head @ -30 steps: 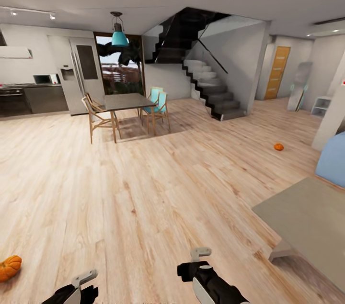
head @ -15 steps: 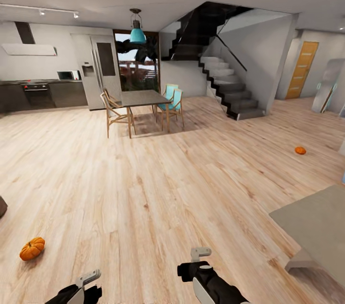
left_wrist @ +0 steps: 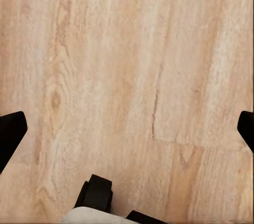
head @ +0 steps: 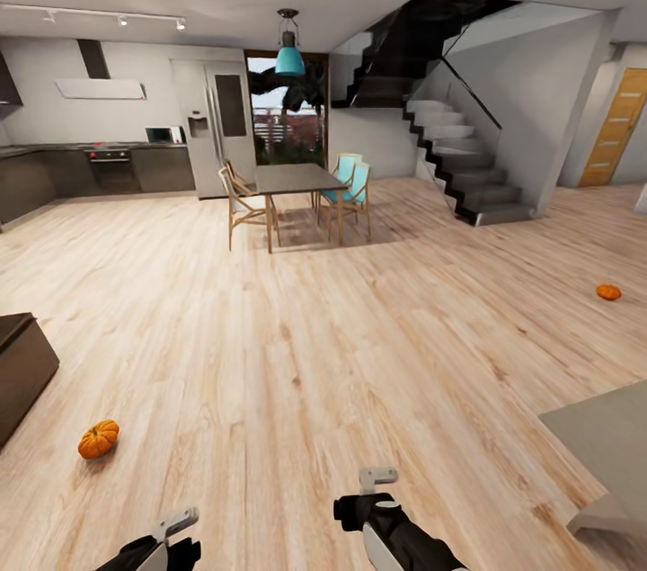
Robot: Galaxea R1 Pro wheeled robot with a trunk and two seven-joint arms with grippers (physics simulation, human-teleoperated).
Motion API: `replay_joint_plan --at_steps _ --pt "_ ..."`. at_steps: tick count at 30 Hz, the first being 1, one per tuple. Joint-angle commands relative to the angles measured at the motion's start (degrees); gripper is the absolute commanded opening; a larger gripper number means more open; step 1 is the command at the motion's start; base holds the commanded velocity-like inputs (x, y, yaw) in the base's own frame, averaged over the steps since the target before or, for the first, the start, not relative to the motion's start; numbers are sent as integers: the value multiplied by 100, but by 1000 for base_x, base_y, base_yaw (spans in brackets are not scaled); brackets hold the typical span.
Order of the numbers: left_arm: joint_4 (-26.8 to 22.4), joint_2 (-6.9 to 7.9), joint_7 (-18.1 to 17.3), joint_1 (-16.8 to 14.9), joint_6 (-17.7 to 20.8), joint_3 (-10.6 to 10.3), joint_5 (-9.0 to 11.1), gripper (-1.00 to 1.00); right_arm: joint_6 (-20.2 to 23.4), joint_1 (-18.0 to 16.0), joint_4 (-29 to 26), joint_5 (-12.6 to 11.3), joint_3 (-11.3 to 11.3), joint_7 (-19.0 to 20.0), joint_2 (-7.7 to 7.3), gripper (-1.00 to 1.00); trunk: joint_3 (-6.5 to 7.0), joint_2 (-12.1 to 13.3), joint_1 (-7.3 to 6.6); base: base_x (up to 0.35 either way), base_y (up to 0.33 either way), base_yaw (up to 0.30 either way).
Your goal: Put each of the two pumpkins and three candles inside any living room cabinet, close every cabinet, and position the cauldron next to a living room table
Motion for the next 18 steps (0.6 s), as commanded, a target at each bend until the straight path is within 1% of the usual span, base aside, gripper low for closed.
replay_joint_plan --at_steps 1,4,9,14,18 --pt "-14 -17 23 3 28 5 21 100 -51 -5 47 -27 25 -39 0 100 -8 -3 1 234 0 68" --pt "-14 -45 26 7 22 5 -92 100 -264 -5 172 -22 27 -35 0 100 -11 -3 1 295 0 30" --pt "-14 -115 32 17 11 6 -147 100 -366 -5 270 -9 33 -33 0 100 -12 -3 1 335 0 9" --pt "-14 -129 33 26 11 9 -158 100 -367 -5 305 -21 31 -33 0 100 -12 -3 1 308 0 221" --pt "-14 -131 37 26 -1 7 -158 100 -369 -5 308 -22 31 -37 0 100 -12 -3 1 93 0 274"
